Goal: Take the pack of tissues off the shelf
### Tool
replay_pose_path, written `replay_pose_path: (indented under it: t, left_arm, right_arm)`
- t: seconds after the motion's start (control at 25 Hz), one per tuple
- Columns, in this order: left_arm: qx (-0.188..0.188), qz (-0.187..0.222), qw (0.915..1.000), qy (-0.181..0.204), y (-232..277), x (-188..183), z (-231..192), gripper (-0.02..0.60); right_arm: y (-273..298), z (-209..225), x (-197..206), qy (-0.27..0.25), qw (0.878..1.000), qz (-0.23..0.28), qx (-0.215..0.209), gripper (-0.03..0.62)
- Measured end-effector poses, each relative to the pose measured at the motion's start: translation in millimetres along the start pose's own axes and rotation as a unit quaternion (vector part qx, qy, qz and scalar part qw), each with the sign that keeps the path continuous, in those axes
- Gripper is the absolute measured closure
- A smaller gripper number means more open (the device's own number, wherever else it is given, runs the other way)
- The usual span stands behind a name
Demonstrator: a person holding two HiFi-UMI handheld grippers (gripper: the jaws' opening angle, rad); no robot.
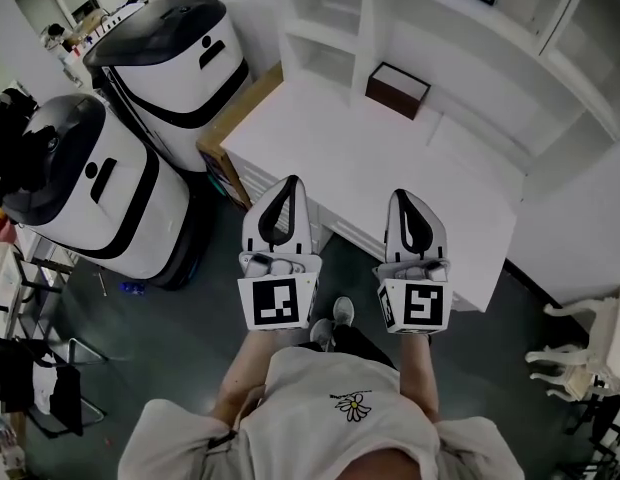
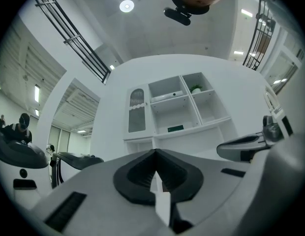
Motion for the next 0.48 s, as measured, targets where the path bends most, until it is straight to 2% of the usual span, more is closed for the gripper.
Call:
replay_pose_path:
  t: [0.16,0.24,0.4,0.48]
  left_arm:
    - [-0.013,0.015,0.9998,-0.002,28.1,2.9,8.7,0.581]
    - [-0.013,0.025,0.9996,-0.003,39.2,2.0,16.1,0.581]
    - [-0.005,0.027,0.9996,0.001,57.2,3.7,35.3,0.581]
    - [0.0,0.033,0.9994,0.008,65.6,4.8,43.2,0.581]
  right_arm:
    - [11.6,20.2,5.6,0.007,1.0,0.007,-0.009,0.591]
    - [13.4,34.8,7.3,0.014,1.0,0.01,0.003,0.591]
    - [13.0,71.9,9.9,0.113,0.992,0.044,0.029,0.591]
    - [16.0,86.9,10.8,0.124,0.991,0.045,0.028,0.589]
Point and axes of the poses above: the fingertips, and each gripper's own axes: y forward along the fingers, z to its right, x out of its underside, the point moved 7 cm from there along -y, backward along the fingers, and after that the axes turned 4 degrees about -y, right-handed, at the moved point
